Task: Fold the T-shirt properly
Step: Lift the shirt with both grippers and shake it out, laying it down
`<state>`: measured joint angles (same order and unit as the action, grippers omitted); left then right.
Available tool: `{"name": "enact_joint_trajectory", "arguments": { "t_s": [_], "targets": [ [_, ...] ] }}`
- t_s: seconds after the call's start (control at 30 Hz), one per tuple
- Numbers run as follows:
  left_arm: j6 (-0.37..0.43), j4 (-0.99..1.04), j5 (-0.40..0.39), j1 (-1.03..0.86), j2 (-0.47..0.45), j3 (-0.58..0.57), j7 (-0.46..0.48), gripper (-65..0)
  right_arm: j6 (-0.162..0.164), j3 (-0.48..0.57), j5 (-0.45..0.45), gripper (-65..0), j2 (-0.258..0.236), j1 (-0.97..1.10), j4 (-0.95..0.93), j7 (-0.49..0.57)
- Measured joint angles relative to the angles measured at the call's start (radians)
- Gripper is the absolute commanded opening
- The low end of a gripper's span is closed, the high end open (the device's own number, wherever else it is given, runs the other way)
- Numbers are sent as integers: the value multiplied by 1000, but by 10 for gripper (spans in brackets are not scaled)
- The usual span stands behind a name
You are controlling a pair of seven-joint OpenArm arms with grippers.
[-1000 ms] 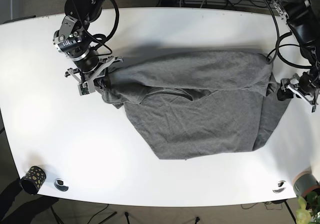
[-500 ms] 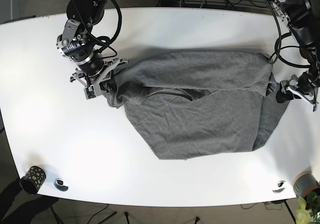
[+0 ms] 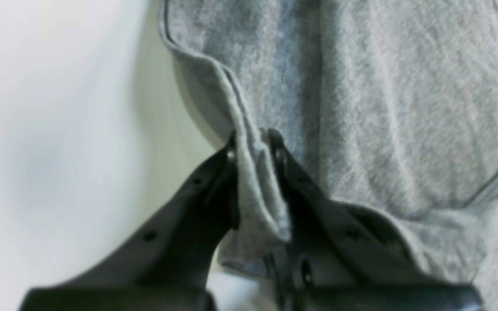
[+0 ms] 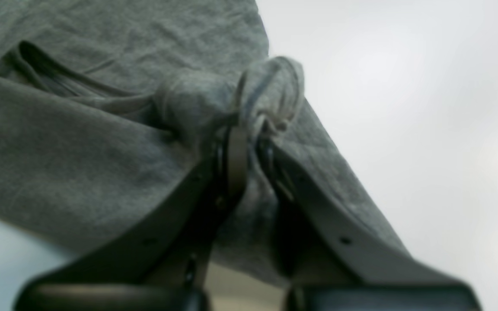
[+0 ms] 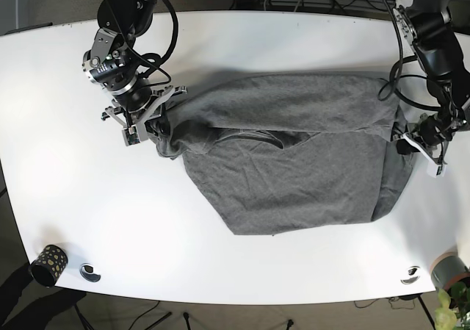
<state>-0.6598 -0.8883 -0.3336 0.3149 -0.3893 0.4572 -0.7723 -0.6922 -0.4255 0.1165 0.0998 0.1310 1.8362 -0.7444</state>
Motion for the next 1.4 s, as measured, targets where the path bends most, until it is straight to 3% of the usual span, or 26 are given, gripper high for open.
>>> {"name": "enact_joint_trajectory", "arguments": {
  "t_s": [0.17,0.33,0.5,0.67,1.03,1.23,1.4],
  "targets": [
    [0,-174,13,-16,0,0,-84,-649,-1,-6,-4,-650,-4,-27,3,-5],
    [0,-355,2,-15,-4,37,-135,-649,-8,-3,0,-650,-64,-108,0,-8],
    [0,-499,15,-35,-11,66,-248,-649,-7,-4,-2,-650,-115,-207,-74,-1],
    [0,-603,3,-17,-4,63,-281,-649,-12,-1,-2,-650,-171,-321,-161,-10],
    [119,-614,8,204,-5,58,-309,-647,-8,0,-5,-650,-254,-651,-372,-16],
    [122,-564,5,360,-12,24,-311,-647,-5,86,-6,-650,-316,-830,-470,-16],
    [120,-511,-1,476,-61,15,-313,-647,-16,130,14,-650,-327,-949,-474,-8]
  ]
}}
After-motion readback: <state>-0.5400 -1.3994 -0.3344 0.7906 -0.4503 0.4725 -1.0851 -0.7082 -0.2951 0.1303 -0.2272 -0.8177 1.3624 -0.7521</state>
